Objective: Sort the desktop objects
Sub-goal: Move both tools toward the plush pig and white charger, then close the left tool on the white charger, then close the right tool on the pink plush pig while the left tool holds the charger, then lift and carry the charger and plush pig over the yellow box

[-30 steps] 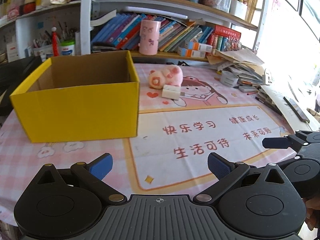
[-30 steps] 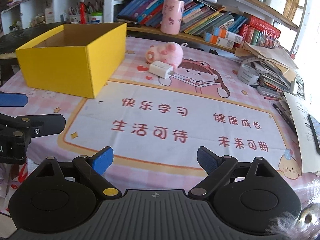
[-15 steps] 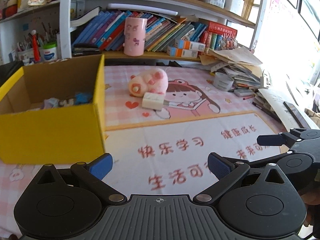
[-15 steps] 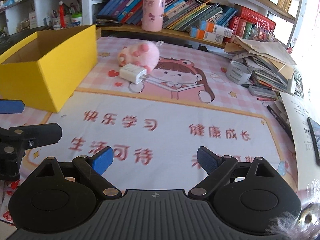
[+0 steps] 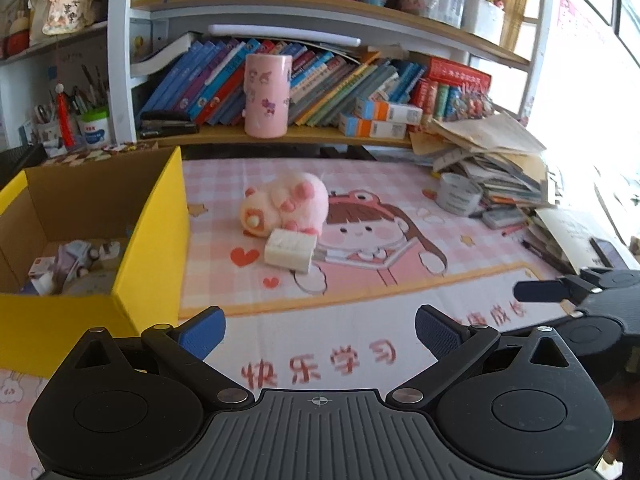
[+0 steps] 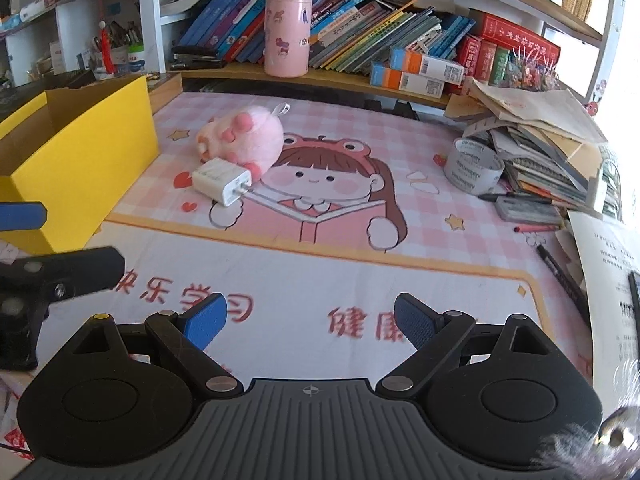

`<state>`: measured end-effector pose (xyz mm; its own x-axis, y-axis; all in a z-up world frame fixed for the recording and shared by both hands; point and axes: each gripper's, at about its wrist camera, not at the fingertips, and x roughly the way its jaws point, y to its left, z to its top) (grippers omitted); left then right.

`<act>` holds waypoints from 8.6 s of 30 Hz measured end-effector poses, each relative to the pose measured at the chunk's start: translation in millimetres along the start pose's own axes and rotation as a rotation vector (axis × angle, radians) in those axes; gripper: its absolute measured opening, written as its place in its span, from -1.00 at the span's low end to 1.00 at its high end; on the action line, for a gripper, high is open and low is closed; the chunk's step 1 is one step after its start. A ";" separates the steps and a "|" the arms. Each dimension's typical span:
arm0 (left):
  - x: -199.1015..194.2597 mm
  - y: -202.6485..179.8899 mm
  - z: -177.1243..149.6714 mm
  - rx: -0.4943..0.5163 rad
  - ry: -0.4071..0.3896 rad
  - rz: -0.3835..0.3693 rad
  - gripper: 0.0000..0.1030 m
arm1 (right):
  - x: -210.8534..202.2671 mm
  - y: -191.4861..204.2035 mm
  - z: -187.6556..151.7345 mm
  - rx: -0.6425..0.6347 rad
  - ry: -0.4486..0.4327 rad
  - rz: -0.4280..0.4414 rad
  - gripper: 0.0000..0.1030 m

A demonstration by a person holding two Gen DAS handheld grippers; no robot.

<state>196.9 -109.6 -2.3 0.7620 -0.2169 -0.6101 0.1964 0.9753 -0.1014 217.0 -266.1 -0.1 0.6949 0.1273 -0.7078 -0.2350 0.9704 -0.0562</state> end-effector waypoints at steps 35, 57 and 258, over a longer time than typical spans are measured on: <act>75.3 -35.2 44.0 0.094 0.094 0.012 0.99 | 3.9 -81.7 3.6 0.247 -0.066 -0.098 0.75; 90.6 -31.4 48.0 0.063 0.027 0.161 0.99 | 43.9 -88.6 32.3 0.267 -0.070 0.031 0.75; -179.7 215.9 -31.8 -0.222 -0.282 0.040 0.40 | -88.8 245.0 36.1 -0.152 -0.164 0.309 0.23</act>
<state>82.7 141.3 60.5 0.9126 -0.1512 -0.3799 0.0474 0.9620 -0.2690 122.2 -32.3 74.3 0.6719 0.4526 -0.5862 -0.5405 0.8408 0.0297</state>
